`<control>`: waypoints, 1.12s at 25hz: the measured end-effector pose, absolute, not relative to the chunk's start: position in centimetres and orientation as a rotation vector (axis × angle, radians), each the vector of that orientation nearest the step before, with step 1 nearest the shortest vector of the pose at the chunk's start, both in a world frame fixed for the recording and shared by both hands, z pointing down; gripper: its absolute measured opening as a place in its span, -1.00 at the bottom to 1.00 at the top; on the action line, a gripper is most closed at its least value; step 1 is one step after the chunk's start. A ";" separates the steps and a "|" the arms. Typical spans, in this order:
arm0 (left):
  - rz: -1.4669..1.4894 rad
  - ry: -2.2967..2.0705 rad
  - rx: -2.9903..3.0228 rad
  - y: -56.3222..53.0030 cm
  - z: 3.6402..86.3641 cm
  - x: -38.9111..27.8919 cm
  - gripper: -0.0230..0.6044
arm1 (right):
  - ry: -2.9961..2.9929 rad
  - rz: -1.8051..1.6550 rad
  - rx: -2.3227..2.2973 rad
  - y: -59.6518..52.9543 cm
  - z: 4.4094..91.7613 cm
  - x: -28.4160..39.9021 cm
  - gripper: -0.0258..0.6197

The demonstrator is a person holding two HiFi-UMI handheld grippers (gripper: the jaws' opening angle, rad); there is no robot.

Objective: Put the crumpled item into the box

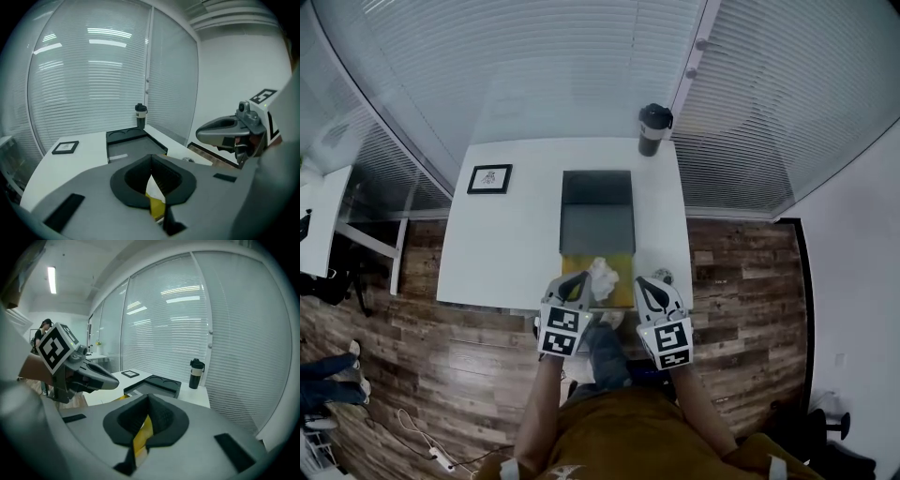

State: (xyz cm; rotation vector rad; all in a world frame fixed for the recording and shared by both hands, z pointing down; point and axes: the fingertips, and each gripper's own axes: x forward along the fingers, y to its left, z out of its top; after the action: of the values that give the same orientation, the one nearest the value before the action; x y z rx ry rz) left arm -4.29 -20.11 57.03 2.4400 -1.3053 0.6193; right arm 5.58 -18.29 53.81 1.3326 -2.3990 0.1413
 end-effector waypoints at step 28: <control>0.123 -1.478 2.515 -16.0 46.3 -8.5 -0.85 | -2.490 -0.001 1.485 -14.8 47.2 4.5 -0.88</control>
State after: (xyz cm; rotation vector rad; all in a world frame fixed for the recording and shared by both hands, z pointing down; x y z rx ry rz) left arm -8.49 -16.00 46.31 2.5148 -1.4775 0.1234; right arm 4.49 -14.77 47.17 1.4854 -2.4899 -0.0005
